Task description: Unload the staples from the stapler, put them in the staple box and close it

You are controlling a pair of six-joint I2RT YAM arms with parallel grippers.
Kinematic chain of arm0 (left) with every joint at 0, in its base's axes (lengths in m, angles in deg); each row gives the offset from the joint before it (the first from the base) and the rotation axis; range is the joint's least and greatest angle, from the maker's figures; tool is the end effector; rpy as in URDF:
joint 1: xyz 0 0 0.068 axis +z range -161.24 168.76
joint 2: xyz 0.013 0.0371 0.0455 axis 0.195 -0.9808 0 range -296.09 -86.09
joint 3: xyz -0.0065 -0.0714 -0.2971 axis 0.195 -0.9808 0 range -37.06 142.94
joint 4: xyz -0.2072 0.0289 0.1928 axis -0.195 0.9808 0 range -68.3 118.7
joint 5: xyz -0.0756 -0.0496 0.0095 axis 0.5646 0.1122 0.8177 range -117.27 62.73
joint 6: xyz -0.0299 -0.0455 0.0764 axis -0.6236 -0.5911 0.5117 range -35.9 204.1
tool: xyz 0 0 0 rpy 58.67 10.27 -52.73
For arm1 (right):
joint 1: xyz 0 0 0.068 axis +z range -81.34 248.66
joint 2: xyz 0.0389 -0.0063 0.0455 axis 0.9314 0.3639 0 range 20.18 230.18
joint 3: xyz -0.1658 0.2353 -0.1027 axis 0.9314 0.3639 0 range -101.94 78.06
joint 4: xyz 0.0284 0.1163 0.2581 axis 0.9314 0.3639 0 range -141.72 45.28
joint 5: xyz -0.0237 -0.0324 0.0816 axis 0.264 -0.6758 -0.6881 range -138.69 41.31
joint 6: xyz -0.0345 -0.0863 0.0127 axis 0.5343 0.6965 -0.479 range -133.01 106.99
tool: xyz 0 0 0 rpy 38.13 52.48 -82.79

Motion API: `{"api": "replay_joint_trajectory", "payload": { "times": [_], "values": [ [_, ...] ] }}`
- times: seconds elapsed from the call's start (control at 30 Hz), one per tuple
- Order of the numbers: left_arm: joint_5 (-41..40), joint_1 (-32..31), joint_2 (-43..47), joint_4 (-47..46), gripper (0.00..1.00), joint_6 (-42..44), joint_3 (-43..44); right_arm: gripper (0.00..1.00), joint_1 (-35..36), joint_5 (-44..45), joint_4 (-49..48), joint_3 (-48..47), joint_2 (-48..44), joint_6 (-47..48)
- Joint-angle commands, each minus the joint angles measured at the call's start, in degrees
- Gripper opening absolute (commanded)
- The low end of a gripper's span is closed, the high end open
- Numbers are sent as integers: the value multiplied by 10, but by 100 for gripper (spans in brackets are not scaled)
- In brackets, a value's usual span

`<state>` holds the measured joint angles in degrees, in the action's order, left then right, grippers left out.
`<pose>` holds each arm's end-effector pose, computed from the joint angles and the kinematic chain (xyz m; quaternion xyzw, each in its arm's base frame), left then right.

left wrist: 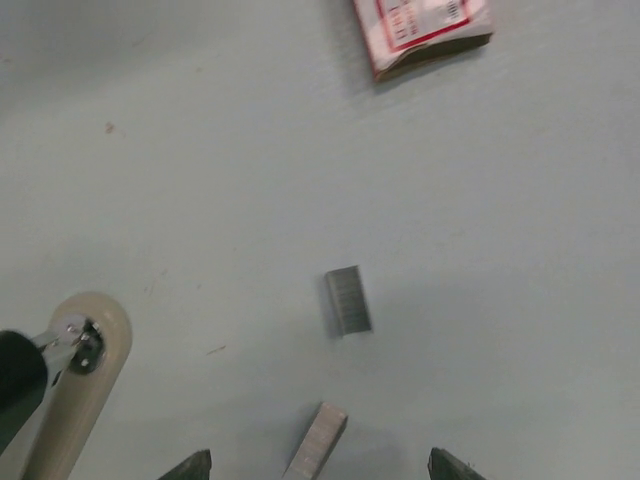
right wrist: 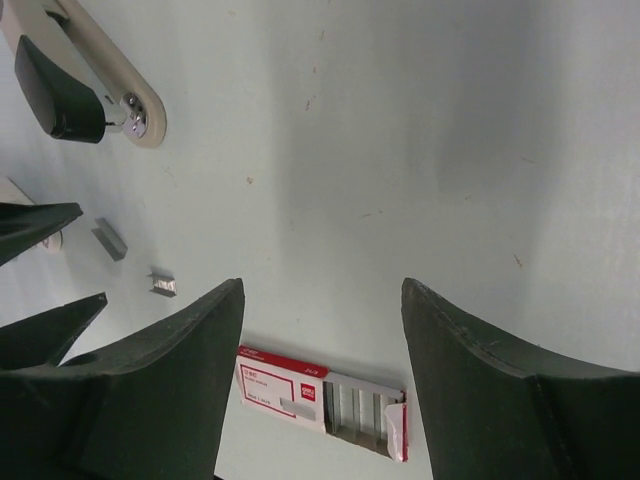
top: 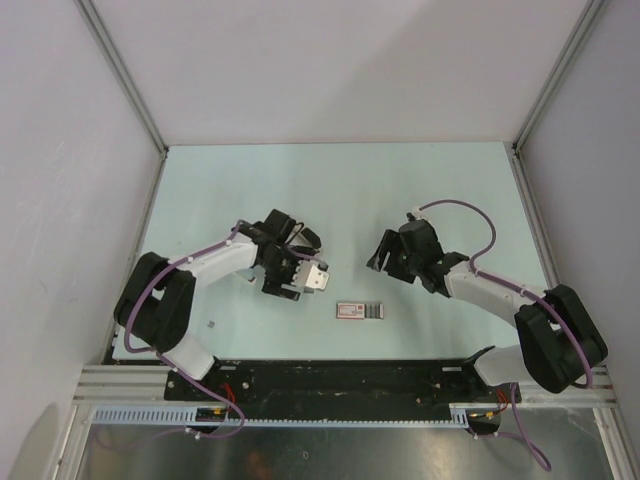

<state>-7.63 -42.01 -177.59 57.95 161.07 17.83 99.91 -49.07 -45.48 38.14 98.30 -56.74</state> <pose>0.2648 -0.1908 0.1518 0.8019 0.5540 -0.0975 0.2013 0.2740 0.1670 0.1743 0.0989 0.9167 0.2381 0.3054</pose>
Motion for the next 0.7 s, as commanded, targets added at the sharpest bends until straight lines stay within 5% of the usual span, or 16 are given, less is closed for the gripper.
{"api": "replay_joint_trajectory", "payload": {
  "times": [0.0, 0.33, 0.67],
  "values": [
    [-2, -14, 2, 48, 87, 42, 25, 66, -6, -28, -41, 10, -19, 8],
    [-54, -41, -27, 53, 79, 87, 30, 58, -9, -51, -56, 26, -24, 4],
    [-73, -43, -45, 57, 58, 116, 30, 52, -12, -68, -79, 31, -28, -6]
  ]
}}
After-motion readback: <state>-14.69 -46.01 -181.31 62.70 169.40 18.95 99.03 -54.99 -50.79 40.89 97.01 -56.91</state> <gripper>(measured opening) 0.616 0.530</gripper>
